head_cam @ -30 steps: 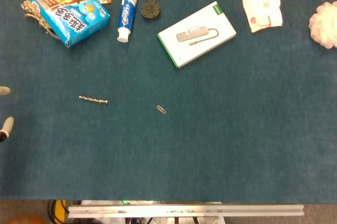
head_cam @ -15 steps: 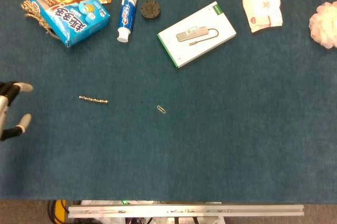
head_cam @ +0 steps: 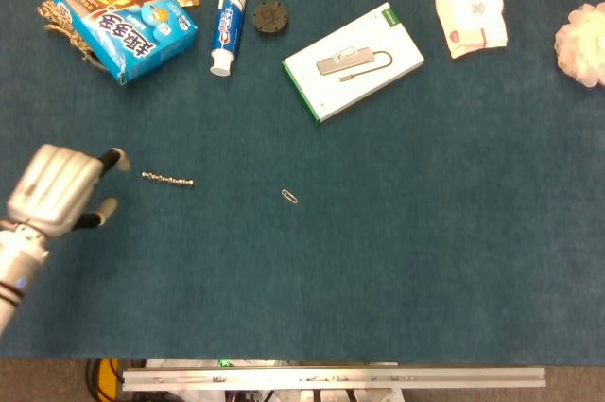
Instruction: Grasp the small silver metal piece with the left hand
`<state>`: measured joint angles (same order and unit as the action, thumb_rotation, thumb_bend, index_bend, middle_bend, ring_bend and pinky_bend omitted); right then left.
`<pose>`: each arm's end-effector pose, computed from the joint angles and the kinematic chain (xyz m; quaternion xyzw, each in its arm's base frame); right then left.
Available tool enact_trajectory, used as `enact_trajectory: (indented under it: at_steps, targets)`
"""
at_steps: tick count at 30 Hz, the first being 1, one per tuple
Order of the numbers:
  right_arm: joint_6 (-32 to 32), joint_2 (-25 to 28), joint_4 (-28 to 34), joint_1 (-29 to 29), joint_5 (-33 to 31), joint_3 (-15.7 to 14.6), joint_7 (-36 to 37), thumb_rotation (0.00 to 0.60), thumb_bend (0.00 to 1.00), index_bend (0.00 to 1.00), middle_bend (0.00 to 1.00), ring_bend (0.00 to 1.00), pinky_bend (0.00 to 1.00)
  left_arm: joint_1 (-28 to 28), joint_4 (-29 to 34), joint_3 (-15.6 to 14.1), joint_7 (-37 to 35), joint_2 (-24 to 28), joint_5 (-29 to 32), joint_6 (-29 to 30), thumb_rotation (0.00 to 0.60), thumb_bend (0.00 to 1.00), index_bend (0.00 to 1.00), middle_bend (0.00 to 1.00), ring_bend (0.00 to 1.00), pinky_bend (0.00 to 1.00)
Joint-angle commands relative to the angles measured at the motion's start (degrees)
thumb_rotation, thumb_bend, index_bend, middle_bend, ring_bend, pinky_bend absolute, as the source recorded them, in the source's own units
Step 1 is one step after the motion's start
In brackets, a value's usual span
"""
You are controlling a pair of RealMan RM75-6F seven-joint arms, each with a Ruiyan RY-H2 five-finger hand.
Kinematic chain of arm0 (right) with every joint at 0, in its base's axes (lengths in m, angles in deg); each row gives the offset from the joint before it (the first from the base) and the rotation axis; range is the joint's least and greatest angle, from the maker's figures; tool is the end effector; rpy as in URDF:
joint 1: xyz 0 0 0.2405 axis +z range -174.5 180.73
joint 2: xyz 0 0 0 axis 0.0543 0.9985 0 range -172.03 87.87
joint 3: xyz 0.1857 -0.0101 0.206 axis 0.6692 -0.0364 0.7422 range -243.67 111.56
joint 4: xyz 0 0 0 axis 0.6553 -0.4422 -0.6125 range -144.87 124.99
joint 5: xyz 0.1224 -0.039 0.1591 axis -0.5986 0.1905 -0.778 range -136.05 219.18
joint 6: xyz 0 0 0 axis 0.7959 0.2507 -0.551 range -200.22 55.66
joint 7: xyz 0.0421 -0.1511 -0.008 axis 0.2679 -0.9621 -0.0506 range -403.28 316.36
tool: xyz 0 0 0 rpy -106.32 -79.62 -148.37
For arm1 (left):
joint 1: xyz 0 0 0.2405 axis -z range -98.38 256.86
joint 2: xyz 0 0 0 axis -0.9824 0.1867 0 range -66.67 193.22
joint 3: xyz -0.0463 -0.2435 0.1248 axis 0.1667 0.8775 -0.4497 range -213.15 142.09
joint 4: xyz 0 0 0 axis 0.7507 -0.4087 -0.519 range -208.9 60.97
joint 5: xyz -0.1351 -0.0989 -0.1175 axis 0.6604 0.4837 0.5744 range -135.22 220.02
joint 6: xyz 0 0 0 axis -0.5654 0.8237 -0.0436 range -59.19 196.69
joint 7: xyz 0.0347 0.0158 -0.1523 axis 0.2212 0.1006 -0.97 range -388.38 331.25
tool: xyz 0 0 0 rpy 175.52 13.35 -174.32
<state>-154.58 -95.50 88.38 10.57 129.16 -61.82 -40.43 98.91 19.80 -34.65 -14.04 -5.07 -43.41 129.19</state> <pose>-0.3031 -0.2128 0.2200 0.6221 -0.3642 0.3932 0.5707 -0.2853 0.2512 0.0796 -0.7707 -0.3534 -0.2730 0.4546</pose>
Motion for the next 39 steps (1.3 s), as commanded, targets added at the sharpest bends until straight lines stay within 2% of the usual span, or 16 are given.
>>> enact_trajectory:
  at_steps: [1, 10, 14, 22, 31, 39]
  targets:
    - [0.13, -0.07, -0.17, 0.02, -0.24, 0.01, 0.03, 0.600, 0.24, 0.35, 0.40, 0.32, 0.48, 2.17, -2.12, 0.82, 2.16, -3.03, 2.62, -2.79, 0.600, 0.29, 0.39, 0.85, 0.84, 0.99]
    - [0.36, -0.14, -0.72, -0.17, -0.95, -0.07, 0.42, 0.600, 0.24, 0.35, 0.40, 0.32, 0.48, 5.14, -5.08, 1.94, 6.23, -7.99, 8.24, -6.18, 0.600, 0.26, 0.42, 0.87, 0.86, 1.00]
    - [0.42, -0.22, -1.11, -0.27, -1.16, -0.13, 0.72, 0.600, 0.24, 0.35, 0.40, 0.32, 0.48, 6.18, -5.16, 2.84, 7.92, -9.70, 13.38, -7.91, 0.600, 0.25, 0.44, 0.87, 0.86, 1.00]
    - [0.59, -0.20, -1.42, -0.44, -1.37, -0.31, 1.11, 0.600, 0.24, 0.35, 0.40, 0.32, 0.48, 7.51, -7.13, 3.78, 11.49, -13.12, 19.78, -7.57, 0.600, 0.25, 0.48, 0.87, 0.87, 1.00]
    - [0.17, 0.03, -1.88, -0.93, -1.62, -0.39, 1.76, 0.600, 0.24, 0.35, 0.40, 0.32, 0.48, 9.12, -8.35, 3.14, 14.61, -14.36, 24.86, -8.44, 0.600, 0.25, 0.48, 0.87, 0.87, 1.00]
    - [-0.12, 0.20, -2.00, -1.13, -1.41, -0.43, 2.02, 0.600, 0.24, 0.35, 0.40, 0.32, 0.48, 9.81, -7.48, 2.20, 15.90, -14.01, 26.97, -7.97, 0.600, 0.25, 0.48, 0.87, 0.87, 1.00]
